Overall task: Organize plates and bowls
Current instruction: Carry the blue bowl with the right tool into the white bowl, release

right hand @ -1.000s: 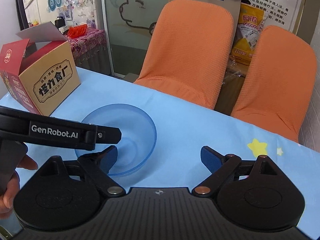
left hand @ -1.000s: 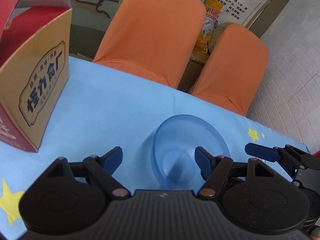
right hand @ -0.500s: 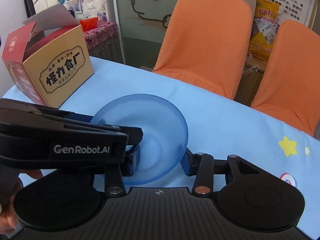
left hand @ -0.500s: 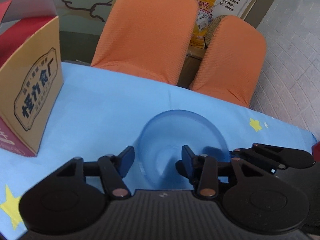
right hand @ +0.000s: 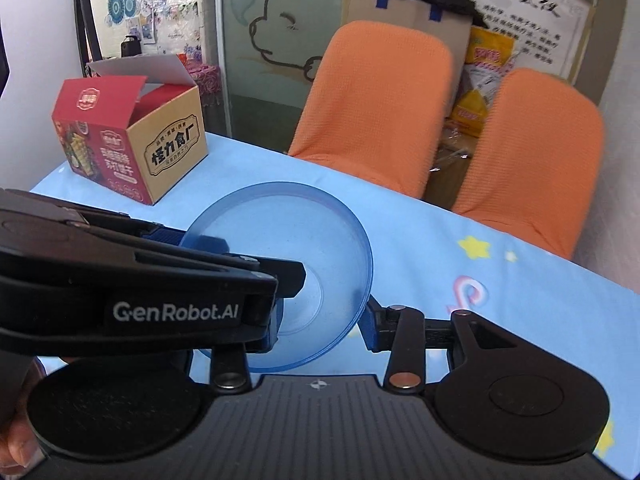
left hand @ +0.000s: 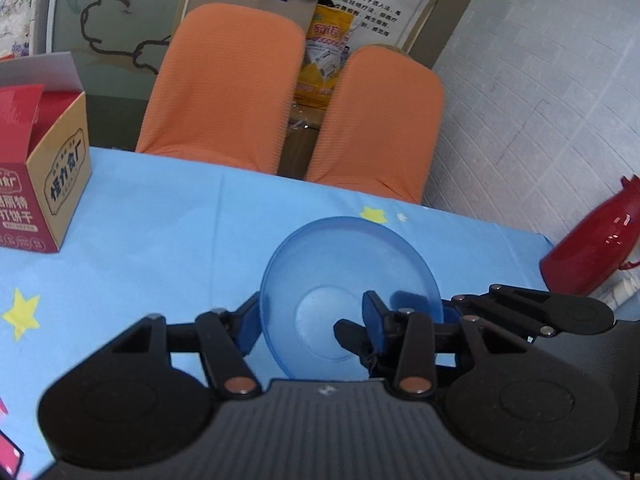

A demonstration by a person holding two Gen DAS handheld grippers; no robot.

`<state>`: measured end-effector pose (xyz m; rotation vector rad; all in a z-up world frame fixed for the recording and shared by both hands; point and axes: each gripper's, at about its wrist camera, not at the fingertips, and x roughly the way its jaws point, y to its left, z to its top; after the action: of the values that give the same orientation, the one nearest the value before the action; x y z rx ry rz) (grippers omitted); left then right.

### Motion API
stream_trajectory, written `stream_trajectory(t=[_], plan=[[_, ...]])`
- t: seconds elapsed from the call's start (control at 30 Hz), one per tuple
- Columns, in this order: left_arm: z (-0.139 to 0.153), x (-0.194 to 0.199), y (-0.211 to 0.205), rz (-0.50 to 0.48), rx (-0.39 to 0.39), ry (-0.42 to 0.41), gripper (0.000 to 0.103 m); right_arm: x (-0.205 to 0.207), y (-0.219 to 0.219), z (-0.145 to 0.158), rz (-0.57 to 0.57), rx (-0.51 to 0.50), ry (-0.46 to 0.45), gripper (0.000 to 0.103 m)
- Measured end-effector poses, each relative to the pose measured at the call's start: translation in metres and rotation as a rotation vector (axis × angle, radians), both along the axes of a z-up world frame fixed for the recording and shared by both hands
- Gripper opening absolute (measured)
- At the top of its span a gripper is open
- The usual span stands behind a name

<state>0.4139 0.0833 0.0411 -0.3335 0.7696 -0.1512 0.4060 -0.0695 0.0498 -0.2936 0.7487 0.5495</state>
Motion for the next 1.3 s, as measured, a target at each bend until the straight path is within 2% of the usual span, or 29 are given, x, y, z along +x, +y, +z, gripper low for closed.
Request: stream_trajectory(t=[0.23, 0.5, 0.7, 0.9, 0.97, 1.0, 1.07, 1.1, 1.13, 1.23, 1.3], plan=[[0.008, -0.069, -0.072, -0.104, 0.002, -0.03, 0.044, -0.075, -0.054, 0.008, -0.095, -0.005, -0.024, 0.078], [-0.018, -0.123, -0.128, -0.208, 0.015, 0.003, 0.044, -0.132, -0.097, -0.016, -0.182, 0.012, 0.016, 0.081], [-0.038, -0.134, -0.137, -0.226, 0.033, 0.046, 0.046, -0.142, -0.101, -0.04, -0.182, 0.024, 0.051, 0.082], [-0.048, -0.123, -0.14, -0.236, 0.038, 0.075, 0.049, -0.141, -0.105, -0.05, -0.169, 0.047, 0.061, 0.08], [-0.05, -0.123, -0.14, -0.243, 0.038, 0.075, 0.053, -0.144, -0.109, -0.051, -0.166, 0.06, 0.065, 0.08], [-0.05, -0.123, -0.14, -0.249, 0.033, 0.071, 0.055, -0.146, -0.11, -0.05, -0.164, 0.065, 0.059, 0.08], [-0.046, -0.125, -0.138, -0.257, 0.018, 0.057, 0.068, -0.153, -0.116, -0.046, -0.17, 0.069, 0.023, 0.083], [-0.043, -0.127, -0.137, -0.254, 0.019, 0.046, 0.07, -0.158, -0.118, -0.042, -0.177, 0.068, -0.002, 0.087], [-0.039, -0.129, -0.136, -0.252, 0.024, 0.036, 0.076, -0.162, -0.121, -0.039, -0.183, 0.07, -0.029, 0.09], [-0.022, -0.14, -0.131, -0.245, 0.035, -0.033, 0.077, -0.176, -0.131, -0.03, -0.218, 0.093, -0.107, 0.103], [-0.012, -0.147, -0.127, -0.236, 0.03, -0.076, 0.077, -0.186, -0.136, -0.027, -0.248, 0.119, -0.15, 0.103]])
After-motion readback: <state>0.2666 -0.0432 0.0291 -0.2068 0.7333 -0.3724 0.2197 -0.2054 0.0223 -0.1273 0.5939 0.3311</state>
